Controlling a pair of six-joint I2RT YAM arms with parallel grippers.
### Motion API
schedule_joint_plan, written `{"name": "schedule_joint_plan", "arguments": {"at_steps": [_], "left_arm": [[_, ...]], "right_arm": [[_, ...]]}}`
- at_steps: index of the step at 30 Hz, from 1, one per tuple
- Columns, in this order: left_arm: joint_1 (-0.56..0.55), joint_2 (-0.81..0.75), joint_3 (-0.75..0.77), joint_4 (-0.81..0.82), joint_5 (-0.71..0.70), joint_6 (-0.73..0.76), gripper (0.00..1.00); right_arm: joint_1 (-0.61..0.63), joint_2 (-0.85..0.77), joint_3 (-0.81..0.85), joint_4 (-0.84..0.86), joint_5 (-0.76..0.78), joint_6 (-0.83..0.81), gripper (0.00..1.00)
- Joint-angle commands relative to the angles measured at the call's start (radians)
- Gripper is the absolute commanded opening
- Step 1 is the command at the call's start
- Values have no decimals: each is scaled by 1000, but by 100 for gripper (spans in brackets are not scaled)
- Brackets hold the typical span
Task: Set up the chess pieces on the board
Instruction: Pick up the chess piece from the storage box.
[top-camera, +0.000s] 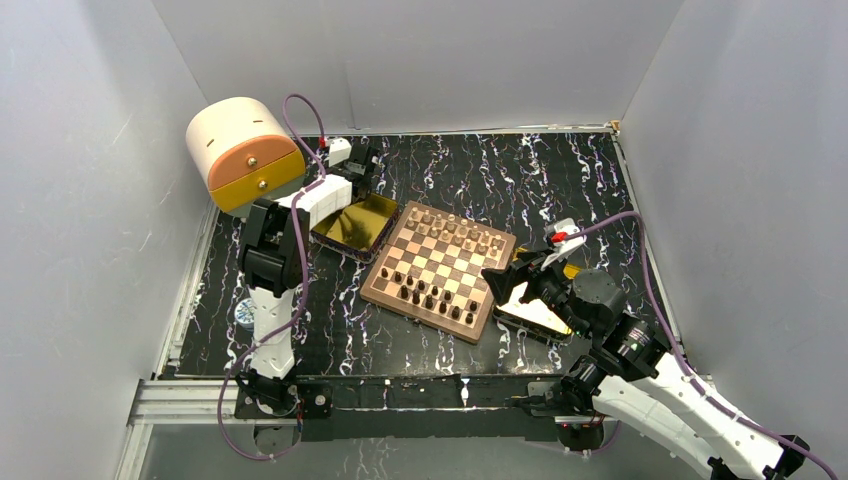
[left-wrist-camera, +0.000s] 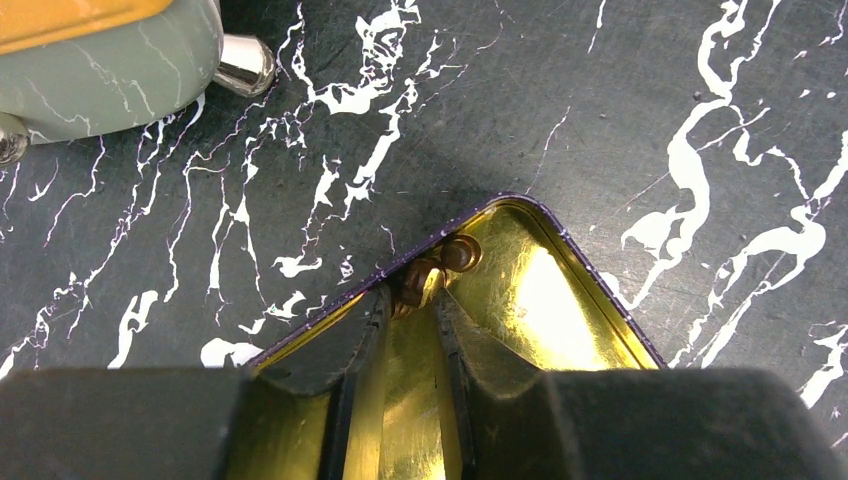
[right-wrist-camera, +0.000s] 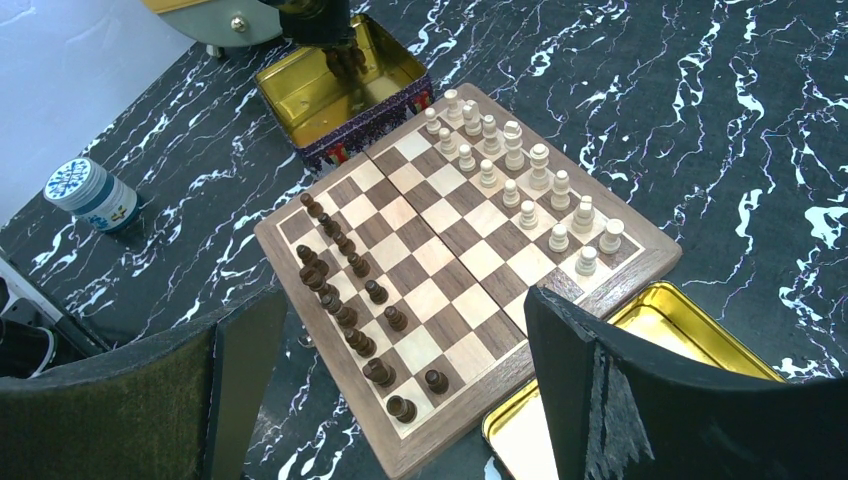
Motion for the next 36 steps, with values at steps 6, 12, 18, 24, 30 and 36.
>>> {"name": "schedule_joint_plan", "arguments": {"at_steps": [6, 12, 18, 24, 30, 36], "left_arm": [[-4, 15, 13, 27, -53, -8, 20], [-4, 25, 23, 37, -33, 5, 18], [-6, 25, 24, 46, -13, 29, 11], [-11, 3, 17, 44, -3, 46, 6], [-20, -53, -3, 43, 36, 72, 2], [-23, -127, -61, 44, 95, 93, 1]], "right_arm": [[5, -3, 4, 70, 7, -19, 99], [4, -1, 0, 76, 5, -17, 99], [5, 7, -5, 88, 4, -19, 99], [4, 11, -6, 93, -4, -14, 99], [4, 7, -4, 94, -7, -10, 99], [5, 9, -13, 99, -22, 6, 99]]}}
